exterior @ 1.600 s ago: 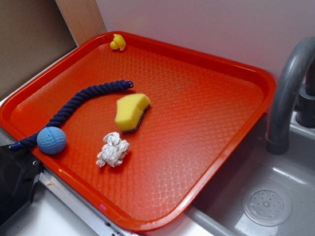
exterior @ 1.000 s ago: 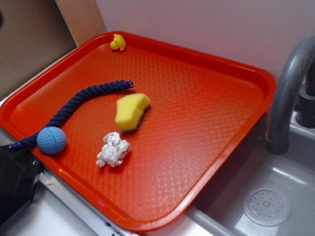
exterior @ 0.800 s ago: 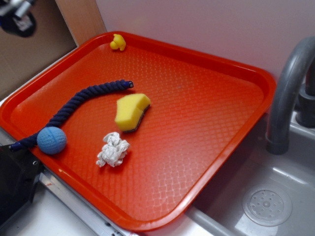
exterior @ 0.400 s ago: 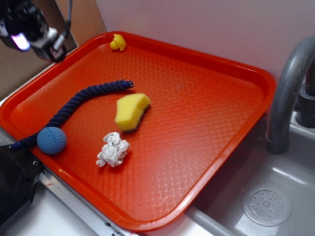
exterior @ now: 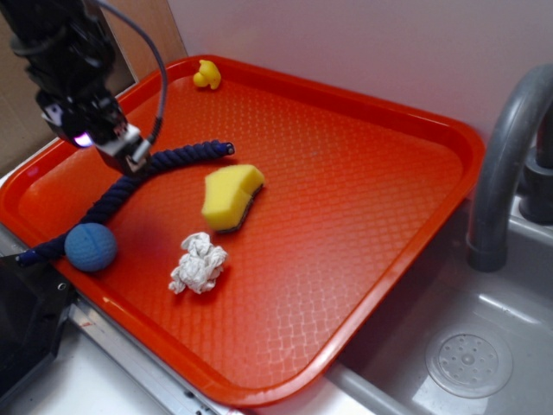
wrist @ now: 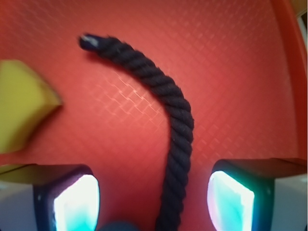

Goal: Grab the blue rope.

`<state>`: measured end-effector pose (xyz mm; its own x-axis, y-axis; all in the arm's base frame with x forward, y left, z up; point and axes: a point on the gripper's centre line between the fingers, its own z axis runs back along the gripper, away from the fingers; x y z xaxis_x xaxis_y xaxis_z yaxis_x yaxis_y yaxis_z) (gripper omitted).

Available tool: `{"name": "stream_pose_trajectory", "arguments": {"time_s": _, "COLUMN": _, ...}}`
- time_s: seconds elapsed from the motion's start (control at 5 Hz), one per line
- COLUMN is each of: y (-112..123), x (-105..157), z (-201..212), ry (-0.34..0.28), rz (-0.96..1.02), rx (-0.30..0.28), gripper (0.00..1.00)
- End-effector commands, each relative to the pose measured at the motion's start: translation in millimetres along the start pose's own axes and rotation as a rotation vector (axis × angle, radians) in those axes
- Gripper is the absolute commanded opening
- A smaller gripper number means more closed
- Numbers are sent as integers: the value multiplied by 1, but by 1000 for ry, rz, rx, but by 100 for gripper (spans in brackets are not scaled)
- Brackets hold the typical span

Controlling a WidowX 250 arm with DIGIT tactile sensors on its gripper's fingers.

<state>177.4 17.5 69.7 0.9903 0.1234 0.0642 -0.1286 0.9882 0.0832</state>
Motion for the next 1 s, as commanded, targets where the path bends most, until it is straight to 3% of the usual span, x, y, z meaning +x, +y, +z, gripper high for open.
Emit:
{"name": "stream_pose_trajectory", "arguments": {"time_s": 0.0, "y": 19, "x": 1, "z": -32, "ry": 39, "rz": -9, "rx": -27, "gripper": 100}}
{"name": "stream_pose_trajectory", "arguments": {"time_s": 0.2, "y": 19, "x": -6, "z": -44, "ry": 66, "rz": -25, "rx": -52, "gripper": 100}}
{"name": "stream_pose_trajectory", "arguments": {"time_s": 0.6, "y": 18, "x": -8, "z": -60, "ry": 98, "rz": -16, "rx": -42, "gripper": 100}}
{"name": "stream_pose_trajectory", "arguments": {"time_s": 0.8, "y": 19, "x": -10, "z": -58, "ry": 91, "rz": -22, "rx": -39, "gripper": 0}}
